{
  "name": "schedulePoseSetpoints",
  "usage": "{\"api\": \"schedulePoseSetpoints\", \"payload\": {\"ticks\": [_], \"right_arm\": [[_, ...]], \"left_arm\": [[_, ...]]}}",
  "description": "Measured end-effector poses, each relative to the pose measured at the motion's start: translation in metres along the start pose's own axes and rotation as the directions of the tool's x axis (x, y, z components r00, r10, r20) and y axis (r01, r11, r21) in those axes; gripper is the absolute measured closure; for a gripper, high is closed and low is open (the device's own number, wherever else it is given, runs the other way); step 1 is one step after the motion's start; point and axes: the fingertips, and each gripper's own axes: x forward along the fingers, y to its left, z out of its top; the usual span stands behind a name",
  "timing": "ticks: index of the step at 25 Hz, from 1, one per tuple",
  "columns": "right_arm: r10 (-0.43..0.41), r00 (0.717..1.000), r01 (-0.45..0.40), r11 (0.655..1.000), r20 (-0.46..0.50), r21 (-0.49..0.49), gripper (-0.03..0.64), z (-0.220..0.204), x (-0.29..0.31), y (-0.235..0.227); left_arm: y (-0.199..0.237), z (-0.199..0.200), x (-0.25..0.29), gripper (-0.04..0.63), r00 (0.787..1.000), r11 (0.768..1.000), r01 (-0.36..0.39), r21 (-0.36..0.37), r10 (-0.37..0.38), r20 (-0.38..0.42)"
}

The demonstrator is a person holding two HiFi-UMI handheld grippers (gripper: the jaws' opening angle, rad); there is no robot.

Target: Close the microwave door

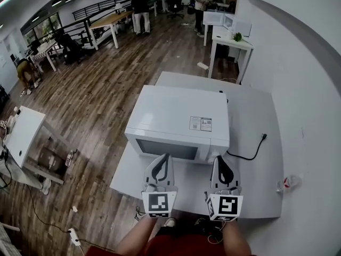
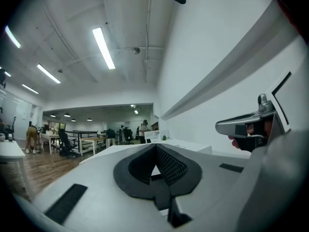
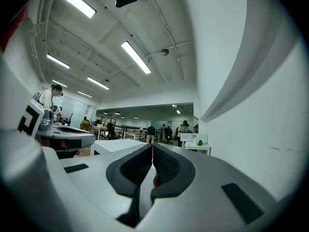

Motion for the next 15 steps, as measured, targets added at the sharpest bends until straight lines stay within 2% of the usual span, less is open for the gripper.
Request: {"api": "schedulePoseSetpoints", "payload": {"ticks": [4, 7, 15], "right_arm": [[0.006, 1.000, -0.006, 1.000, 0.004, -0.020, 0.589, 0.008, 0.002, -0.001], [0.012, 1.000, -0.012, 1.000, 0.010, -0.020, 0.589, 0.010, 0.003, -0.003], [0.028, 1.000, -0.028, 0.999, 0.013, -0.018, 0.589, 0.011, 0.005, -0.005]], "left_arm": [[0.001, 0.003, 0.001, 0.569, 1.000, 1.000, -0.006, -0.003, 0.006, 0.009], [0.000, 0.005, 0.001, 0.569, 1.000, 0.999, -0.004, -0.032, 0.004, 0.008], [-0.004, 0.004, 0.003, 0.569, 1.000, 1.000, -0.010, -0.028, 0.010, 0.001]]}}
